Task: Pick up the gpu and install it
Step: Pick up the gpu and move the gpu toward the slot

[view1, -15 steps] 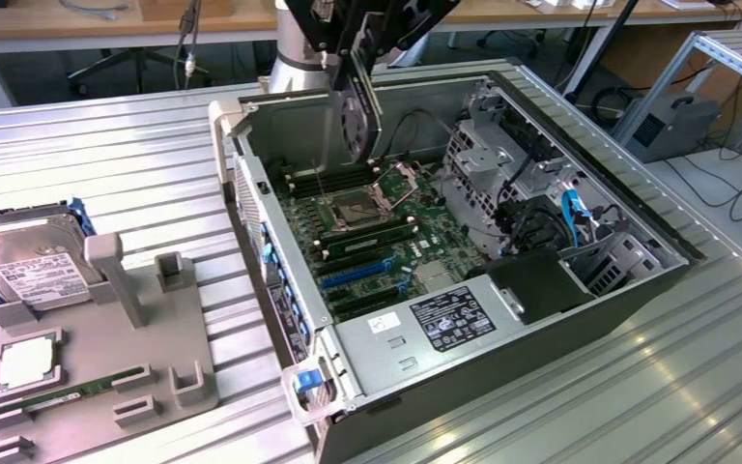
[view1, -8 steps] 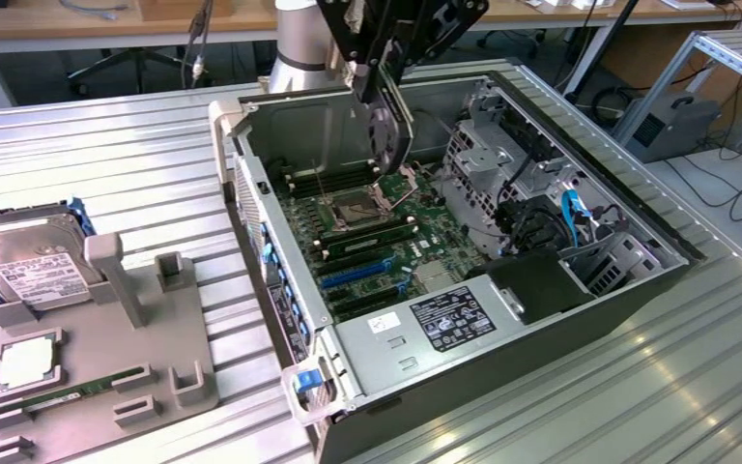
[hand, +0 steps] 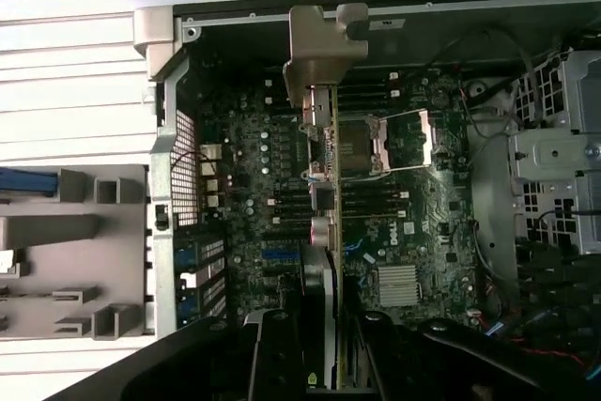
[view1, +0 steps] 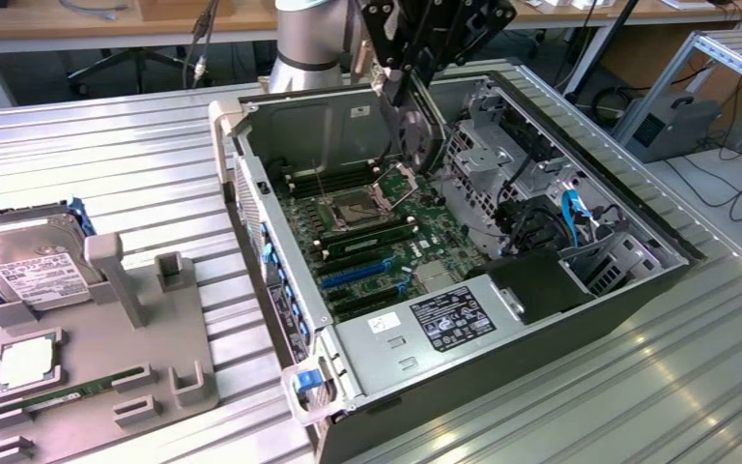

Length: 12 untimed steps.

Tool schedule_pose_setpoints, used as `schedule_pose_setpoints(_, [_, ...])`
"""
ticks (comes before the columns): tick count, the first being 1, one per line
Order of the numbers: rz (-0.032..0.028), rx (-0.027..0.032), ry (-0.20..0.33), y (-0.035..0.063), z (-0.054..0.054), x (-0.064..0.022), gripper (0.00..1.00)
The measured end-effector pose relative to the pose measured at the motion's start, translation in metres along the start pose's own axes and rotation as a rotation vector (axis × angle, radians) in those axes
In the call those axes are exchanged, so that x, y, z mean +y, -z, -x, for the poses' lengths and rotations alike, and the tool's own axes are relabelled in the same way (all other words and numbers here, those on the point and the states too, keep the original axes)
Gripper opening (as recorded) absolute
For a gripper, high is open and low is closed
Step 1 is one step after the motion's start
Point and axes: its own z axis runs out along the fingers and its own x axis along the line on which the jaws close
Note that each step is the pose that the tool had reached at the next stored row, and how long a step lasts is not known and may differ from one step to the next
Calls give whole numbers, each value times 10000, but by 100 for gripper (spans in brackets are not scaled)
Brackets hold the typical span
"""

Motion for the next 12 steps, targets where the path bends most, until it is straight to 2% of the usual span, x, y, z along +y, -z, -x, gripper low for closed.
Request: schedule_pose_setpoints(12, [-11, 49, 344, -71, 588, 21, 27])
